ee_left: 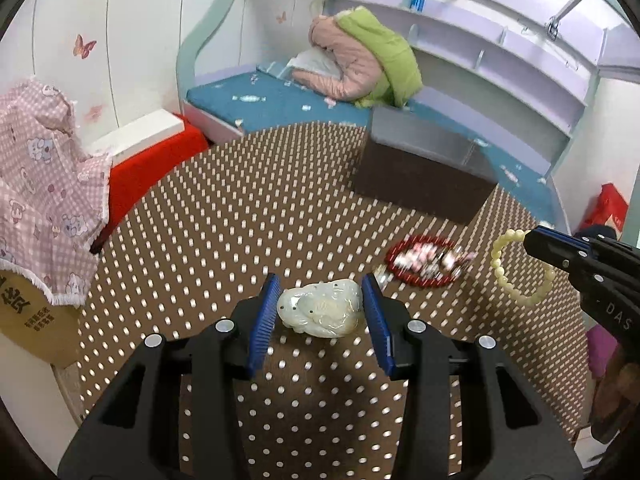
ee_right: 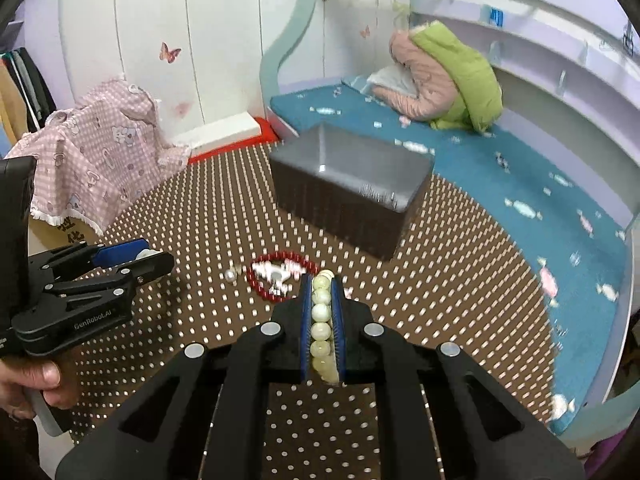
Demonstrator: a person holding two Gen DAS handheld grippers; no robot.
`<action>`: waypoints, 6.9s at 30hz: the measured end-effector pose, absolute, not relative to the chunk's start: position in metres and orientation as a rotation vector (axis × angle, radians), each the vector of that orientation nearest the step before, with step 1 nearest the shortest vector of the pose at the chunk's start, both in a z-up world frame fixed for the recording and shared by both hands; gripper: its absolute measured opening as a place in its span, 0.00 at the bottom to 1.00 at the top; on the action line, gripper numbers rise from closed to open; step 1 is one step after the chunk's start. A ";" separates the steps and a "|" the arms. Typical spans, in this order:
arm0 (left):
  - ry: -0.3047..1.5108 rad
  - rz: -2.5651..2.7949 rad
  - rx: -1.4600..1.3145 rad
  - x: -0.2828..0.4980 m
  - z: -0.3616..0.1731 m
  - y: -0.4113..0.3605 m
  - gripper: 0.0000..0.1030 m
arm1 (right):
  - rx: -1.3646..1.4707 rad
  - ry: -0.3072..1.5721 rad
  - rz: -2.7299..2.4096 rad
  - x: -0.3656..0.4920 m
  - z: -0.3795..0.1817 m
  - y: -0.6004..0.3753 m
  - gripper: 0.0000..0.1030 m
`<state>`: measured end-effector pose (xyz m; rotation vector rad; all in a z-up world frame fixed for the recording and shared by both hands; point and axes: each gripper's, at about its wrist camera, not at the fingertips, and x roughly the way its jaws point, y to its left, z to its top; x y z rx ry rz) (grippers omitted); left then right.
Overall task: Organize jewelry
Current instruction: 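Carry the jade pendant and cream bracelet into the box and release both, then withdraw both tools from the box toward the red bead bracelet, then grasp the small pearl earring with the left tool while the right grasps the red bracelet, then carry the pearl earring and red bracelet over the grey box with both tools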
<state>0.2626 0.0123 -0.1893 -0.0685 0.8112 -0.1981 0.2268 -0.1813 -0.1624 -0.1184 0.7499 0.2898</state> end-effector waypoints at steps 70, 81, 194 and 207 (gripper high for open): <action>0.544 -0.138 -0.073 0.313 -0.058 0.006 0.93 | 0.090 0.518 0.172 0.267 -0.061 -0.248 0.92; 0.550 -0.089 -0.063 0.260 -0.063 0.010 0.93 | 0.093 0.488 0.166 0.214 -0.056 -0.253 0.92; 0.707 -0.204 -0.005 0.284 -0.137 -0.010 0.11 | 0.000 0.641 0.495 0.255 -0.109 -0.207 0.06; 0.628 -0.277 0.028 0.357 -0.068 -0.052 0.11 | -0.040 0.586 0.400 0.309 -0.069 -0.213 0.06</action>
